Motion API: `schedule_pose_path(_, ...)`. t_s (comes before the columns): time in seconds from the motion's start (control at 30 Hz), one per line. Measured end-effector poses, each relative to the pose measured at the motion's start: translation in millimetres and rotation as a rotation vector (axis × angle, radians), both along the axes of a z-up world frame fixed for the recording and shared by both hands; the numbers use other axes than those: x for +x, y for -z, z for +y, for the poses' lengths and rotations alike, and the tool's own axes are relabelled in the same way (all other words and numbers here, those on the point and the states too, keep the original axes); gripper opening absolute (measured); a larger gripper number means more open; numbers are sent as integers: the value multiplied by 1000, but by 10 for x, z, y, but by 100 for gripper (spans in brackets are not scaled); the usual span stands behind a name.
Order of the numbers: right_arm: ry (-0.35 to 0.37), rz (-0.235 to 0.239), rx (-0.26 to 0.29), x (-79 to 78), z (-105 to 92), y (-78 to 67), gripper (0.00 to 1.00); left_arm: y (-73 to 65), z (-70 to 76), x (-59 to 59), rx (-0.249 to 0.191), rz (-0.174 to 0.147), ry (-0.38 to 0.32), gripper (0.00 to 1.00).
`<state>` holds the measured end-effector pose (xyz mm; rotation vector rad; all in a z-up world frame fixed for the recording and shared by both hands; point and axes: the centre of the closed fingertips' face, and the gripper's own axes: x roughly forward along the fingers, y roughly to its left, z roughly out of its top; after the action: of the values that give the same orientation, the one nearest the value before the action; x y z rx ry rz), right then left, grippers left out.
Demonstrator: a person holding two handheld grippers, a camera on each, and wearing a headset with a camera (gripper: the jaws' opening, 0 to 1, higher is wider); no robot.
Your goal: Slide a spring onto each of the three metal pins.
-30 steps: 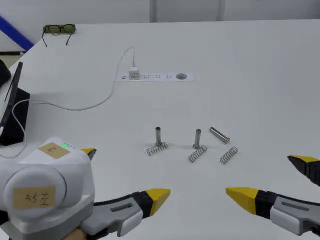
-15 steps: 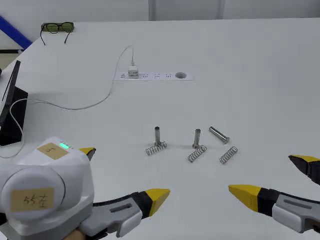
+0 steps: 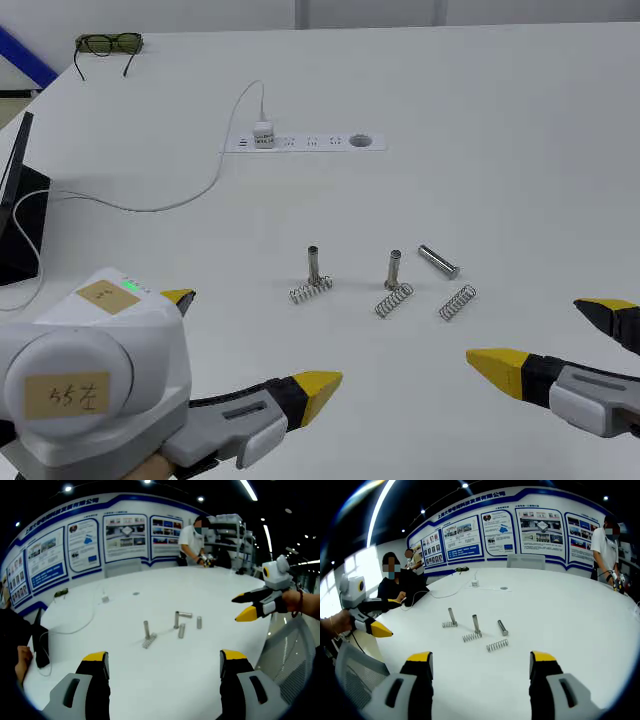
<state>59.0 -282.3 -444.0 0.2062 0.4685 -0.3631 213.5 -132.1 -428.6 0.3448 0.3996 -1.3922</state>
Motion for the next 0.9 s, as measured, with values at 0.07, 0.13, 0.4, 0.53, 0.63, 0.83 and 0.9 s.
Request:
schedule_pose_path(0.07, -3, 2, 1, 14, -15, 6, 78, 0, -13, -3, -1, 0, 2, 93)
schedule_pose_path(0.13, -8, 4, 0, 35, -37, 14, 77, 7, -25, -6, -1, 0, 4, 93)
schedule_pose_path(0.4, -37, 22, -29, 132, -124, 20, 70, 51, -52, -12, 5, 6, 9, 93)
schedule_pose_path(0.53, -53, 35, -41, 197, -175, 24, 67, 72, -64, -9, 7, 9, 11, 93)
schedule_pose_path(0.63, -59, 40, -45, 246, -219, 23, 65, 78, -75, -9, 6, 10, 13, 93)
schedule_pose_path(0.83, -69, 45, -56, 370, -317, 26, 61, 88, -99, -3, 2, 10, 15, 92)
schedule_pose_path(0.9, -73, 47, -54, 408, -339, 33, 59, 91, -104, -1, 0, 12, 14, 92)
